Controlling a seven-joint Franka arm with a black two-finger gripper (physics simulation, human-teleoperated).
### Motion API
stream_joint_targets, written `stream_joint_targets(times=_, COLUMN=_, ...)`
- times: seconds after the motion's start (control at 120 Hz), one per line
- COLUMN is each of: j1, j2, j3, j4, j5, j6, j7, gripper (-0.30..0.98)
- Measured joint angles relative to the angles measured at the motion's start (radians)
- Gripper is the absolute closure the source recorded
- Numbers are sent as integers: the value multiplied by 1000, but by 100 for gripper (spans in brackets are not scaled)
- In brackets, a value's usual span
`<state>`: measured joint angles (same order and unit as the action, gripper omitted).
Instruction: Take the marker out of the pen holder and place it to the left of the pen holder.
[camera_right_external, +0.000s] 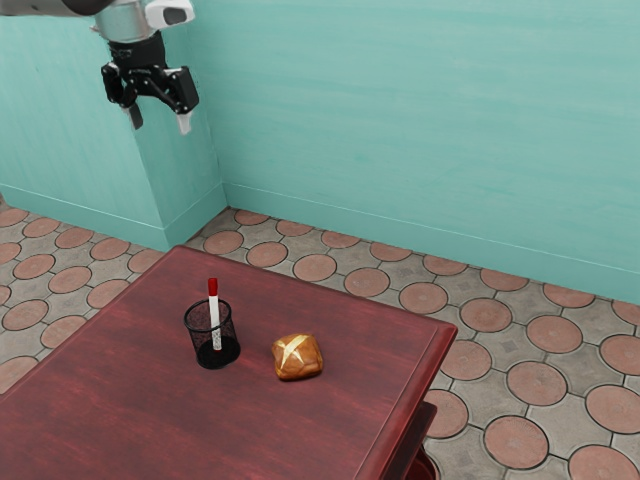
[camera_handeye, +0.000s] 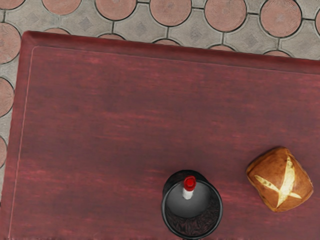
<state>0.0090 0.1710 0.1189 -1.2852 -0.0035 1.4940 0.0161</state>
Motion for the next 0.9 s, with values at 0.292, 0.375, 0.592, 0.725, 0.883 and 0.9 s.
stream_joint_targets(times=0.292, j1=-10, j2=14, j3=4, j4=16, j5=-4, j6=-30, j7=17, gripper=0)
stream_joint_targets(times=0.375, j1=-22, j2=94, j3=4, j4=59, j5=-6, j6=44, j7=20, gripper=0)
stream_joint_targets(times=0.592, j1=-5, j2=327, j3=7, j4=95, j5=-8, j6=377, j7=18, gripper=0)
stream_joint_targets(times=0.725, j1=6, j2=374, j3=20, j4=57, j5=-53, j6=509, j7=12, gripper=0)
stream_joint_targets(times=0.883, j1=-154, j2=309, j3=153, j4=-192, j5=-68, j6=641, j7=-38, gripper=0)
stream_joint_targets(times=0.9, j1=-166, j2=297, j3=162, j4=-219, j5=-69, j6=651, j7=-47, gripper=0)
